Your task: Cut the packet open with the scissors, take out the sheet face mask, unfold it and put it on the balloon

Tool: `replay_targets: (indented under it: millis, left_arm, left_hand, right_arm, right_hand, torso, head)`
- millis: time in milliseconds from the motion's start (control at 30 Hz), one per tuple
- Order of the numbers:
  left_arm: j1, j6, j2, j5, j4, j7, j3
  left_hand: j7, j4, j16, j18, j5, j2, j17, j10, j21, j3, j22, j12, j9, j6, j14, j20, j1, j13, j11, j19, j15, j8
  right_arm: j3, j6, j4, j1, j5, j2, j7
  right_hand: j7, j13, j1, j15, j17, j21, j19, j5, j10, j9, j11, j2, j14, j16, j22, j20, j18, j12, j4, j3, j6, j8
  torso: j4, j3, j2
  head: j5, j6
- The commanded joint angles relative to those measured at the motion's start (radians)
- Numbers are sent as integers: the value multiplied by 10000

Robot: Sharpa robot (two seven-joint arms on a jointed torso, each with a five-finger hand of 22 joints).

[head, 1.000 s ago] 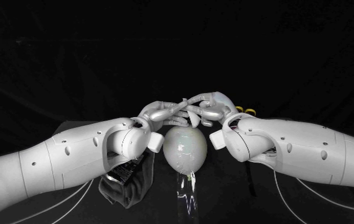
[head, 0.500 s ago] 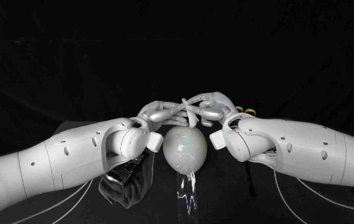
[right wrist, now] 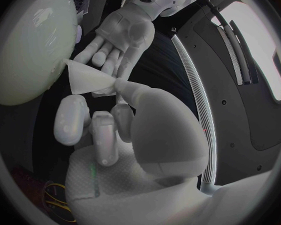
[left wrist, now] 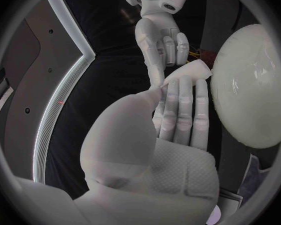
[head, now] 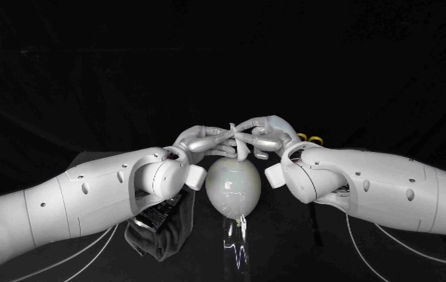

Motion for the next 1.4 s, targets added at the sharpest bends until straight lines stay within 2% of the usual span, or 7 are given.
replay_targets:
  millis: [33, 233, 267, 400, 433, 533, 1400]
  left_arm:
    - [17, -68, 48, 53, 41, 265, 25]
    - [14, -337, 33, -1, 58, 356, 26]
    - [14, -391, 30, -13, 61, 372, 27]
    - [11, -631, 12, -67, 74, 432, 27]
    - [11, -676, 7, -79, 75, 440, 27]
    - [9, -784, -4, -114, 80, 455, 27]
    - [8, -795, -180, -382, -1, 254, 26]
  left_hand:
    - [-7, -168, 79, 89, 27, -20, 39, 327, 223, 58, 149, 25, 247, 115, 161, -98, 49, 25, -138, 3, -37, 126]
    - [-39, -649, 216, 19, 35, -233, 168, 646, 1274, 752, 893, 65, 506, 253, 328, -310, -112, 70, -220, -421, -155, 288]
    - [15, -733, 322, -112, 93, -478, 255, 716, 2034, 1444, 1452, 76, 661, 313, 377, -344, -613, 105, -202, -830, -133, 311]
    - [-52, -1288, 580, -105, 196, -825, 453, 788, 3149, 2606, 2272, 206, 1011, 374, 335, -422, -1175, 242, -325, -1507, -205, 384]
    - [-86, -1411, 680, -103, 818, -1027, 518, 826, 3368, 2758, 2431, 272, 1111, 394, 340, -414, -1392, 294, -295, -1635, -223, 421]
    - [-120, -1577, 830, -68, 1359, -1113, 616, 869, 3689, 2995, 2655, 385, 1270, 399, 321, -406, -1658, 383, -310, -1798, -268, 471]
    - [-129, -2031, 1232, 67, 1772, -1064, 849, 793, 4347, 3423, 3080, 713, 1851, 327, 204, -240, -2283, 688, -341, -2205, -303, 610]
  right_arm:
    - [-4, 271, 20, -5, -78, 28, -61]
    - [-5, 249, 14, -5, -90, 22, -67]
    - [-5, 245, 15, -5, -91, 20, -66]
    - [-5, 226, 25, -6, -95, 3, -50]
    - [-5, 220, 28, -6, -96, -2, -44]
    - [-5, 200, 38, -6, -98, -18, -26]
    - [-2, -8, -81, -7, -95, -192, 114]
  right_hand:
    - [1, 304, -37, -84, 2493, 51, 66, 22, 117, 12, -33, 81, 1016, 43, 1342, 30, -48, 25, -20, 55, 44, 19]
    - [1, 304, -37, -84, 2493, 51, 66, 22, 117, 12, -33, 81, 1016, 43, 1342, 30, -48, 25, -20, 55, 44, 19]
    - [1, 304, -37, -84, 2493, 51, 66, 22, 117, 12, -33, 81, 1016, 43, 1342, 30, -48, 25, -20, 55, 44, 19]
    - [1, 304, -37, -84, 2493, 51, 66, 22, 117, 12, -33, 81, 1016, 43, 1342, 30, -48, 25, -20, 55, 44, 19]
    - [1, 304, -37, -84, 2493, 51, 66, 22, 117, 12, -33, 81, 1016, 43, 1342, 30, -48, 25, -20, 55, 44, 19]
    - [1, 304, -37, -84, 2493, 51, 66, 22, 117, 12, -33, 81, 1016, 43, 1342, 30, -48, 25, -20, 55, 44, 19]
    - [0, 317, -62, -85, 2515, 73, 80, 21, 121, 19, -34, 74, 1023, 50, 1353, 29, -53, 32, -52, 88, 37, 28]
  torso:
    - [6, -3, 7]
    - [3, -5, 4]
    - [4, -5, 2]
    - [7, -2, 3]
    - [8, -3, 2]
    - [2, -2, 1]
    - [7, -2, 8]
  head:
    - [6, -13]
    - [28, -32]
    - [27, -33]
    - [41, -51]
    - [40, -52]
    - [41, -48]
    - [13, -23]
